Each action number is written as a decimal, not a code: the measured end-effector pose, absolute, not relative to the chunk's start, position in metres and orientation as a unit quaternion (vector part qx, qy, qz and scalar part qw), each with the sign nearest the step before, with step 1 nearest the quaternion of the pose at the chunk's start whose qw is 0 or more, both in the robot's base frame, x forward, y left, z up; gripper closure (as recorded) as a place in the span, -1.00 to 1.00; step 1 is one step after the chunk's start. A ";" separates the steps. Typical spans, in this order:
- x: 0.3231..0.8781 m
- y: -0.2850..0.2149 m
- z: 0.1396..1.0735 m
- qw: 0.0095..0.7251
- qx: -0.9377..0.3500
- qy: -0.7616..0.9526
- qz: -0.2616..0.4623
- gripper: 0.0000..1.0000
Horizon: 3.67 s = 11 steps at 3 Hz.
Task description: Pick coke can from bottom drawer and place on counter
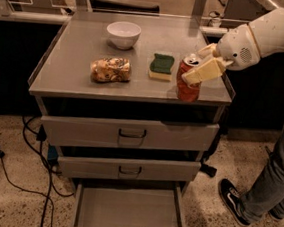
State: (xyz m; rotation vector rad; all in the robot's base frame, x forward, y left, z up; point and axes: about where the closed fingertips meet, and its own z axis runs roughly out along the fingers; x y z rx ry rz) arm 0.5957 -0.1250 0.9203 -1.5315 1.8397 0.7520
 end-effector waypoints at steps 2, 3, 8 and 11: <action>0.626 -0.128 0.920 0.337 -0.554 0.707 0.282 1.00; 0.637 -0.128 0.914 0.347 -0.542 0.712 0.282 1.00; 0.663 -0.126 0.888 0.361 -0.515 0.728 0.273 1.00; 0.664 -0.126 0.890 0.360 -0.510 0.730 0.278 0.64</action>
Offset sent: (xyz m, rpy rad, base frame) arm 0.0416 -0.0116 0.0007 0.0533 -0.0311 -0.1027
